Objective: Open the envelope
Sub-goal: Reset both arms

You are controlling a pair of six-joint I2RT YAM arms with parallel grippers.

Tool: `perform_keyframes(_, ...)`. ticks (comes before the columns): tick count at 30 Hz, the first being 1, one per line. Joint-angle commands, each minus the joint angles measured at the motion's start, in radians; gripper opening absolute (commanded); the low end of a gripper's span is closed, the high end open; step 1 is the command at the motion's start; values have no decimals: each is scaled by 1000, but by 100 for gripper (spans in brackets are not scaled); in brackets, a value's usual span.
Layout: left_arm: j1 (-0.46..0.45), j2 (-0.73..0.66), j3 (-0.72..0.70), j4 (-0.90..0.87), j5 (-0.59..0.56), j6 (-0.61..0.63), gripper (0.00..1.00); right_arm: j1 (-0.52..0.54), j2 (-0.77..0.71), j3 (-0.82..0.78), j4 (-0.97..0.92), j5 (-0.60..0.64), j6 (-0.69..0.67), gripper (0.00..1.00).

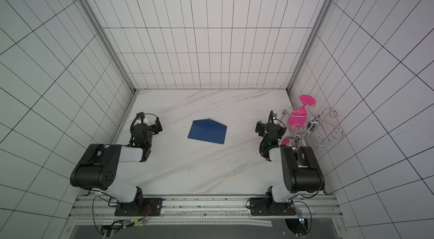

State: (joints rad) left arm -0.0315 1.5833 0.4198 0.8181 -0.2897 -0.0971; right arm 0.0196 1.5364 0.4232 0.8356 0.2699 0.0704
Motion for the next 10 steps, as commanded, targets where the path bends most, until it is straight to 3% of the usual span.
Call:
perform_keyframes(1,4,-13,14,-2,9,-1,99,1,5,-18,35,-7,-2,99)
perform_keyframes(10,4,-14,13,-3,9,0,99,2,5,-19,34,-8,-1,99)
